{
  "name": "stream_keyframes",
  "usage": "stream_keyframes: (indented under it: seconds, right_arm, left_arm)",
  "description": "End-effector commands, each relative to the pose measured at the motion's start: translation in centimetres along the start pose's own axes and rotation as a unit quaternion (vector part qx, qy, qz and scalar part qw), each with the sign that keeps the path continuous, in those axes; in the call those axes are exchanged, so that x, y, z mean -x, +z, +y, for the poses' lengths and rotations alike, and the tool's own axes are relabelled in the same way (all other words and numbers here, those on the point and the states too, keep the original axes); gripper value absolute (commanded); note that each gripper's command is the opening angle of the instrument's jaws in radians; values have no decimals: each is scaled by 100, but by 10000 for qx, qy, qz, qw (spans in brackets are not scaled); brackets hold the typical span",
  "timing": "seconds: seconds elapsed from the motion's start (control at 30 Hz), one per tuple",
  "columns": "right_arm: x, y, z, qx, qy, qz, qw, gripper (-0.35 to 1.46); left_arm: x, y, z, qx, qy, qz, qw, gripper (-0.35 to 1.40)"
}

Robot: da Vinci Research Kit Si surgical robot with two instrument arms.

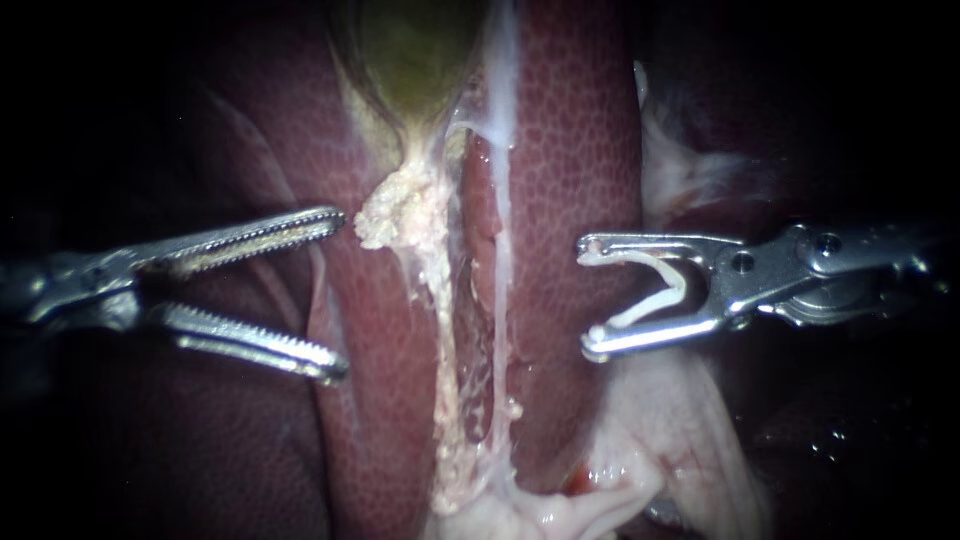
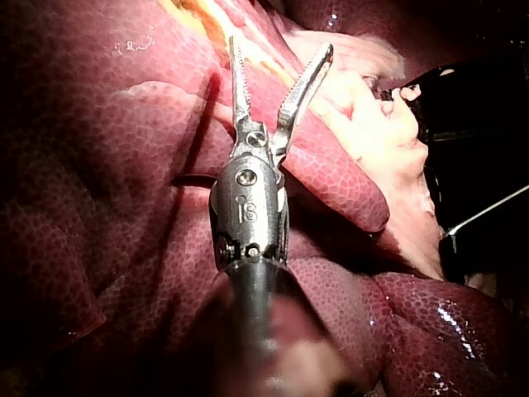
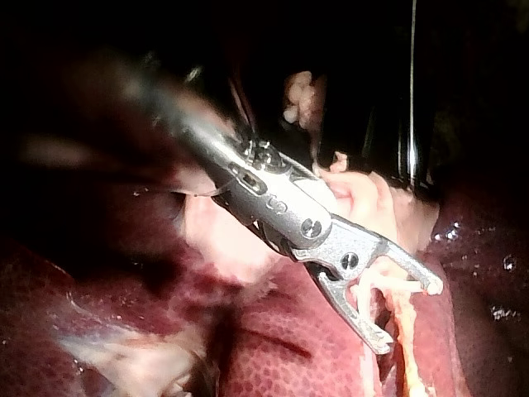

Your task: Grabbing gallbladder

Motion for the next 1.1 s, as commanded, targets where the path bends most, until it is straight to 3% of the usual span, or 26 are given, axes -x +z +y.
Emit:
stream_keyframes:
  seconds: [0.03, 0.27, 0.83, 0.97, 1.1]
  right_arm:
    - [0, 0, 0, 1, 0, 0, 10000, 60]
    - [0, 0, 0, 2, 1, 0, 10000, 60]
    - [0, 0, 0, 0, 0, 1, 10000, 60]
    - [0, 0, 0, 0, 0, 1, 10000, 60]
    - [0, 1, 0, 1, 0, 1, 10000, 60]
  left_arm:
    - [1, 0, 0, 3, -2, -1, 10000, 71]
    - [5, 3, 17, 13, -41, 0, 10000, 71]
    - [-16, 51, 56, 148, -20, 14, 9999, 64]
    - [-24, 55, 55, 221, -87, 22, 9997, 49]
    - [-29, 53, 55, 410, -105, 142, 9990, -6]
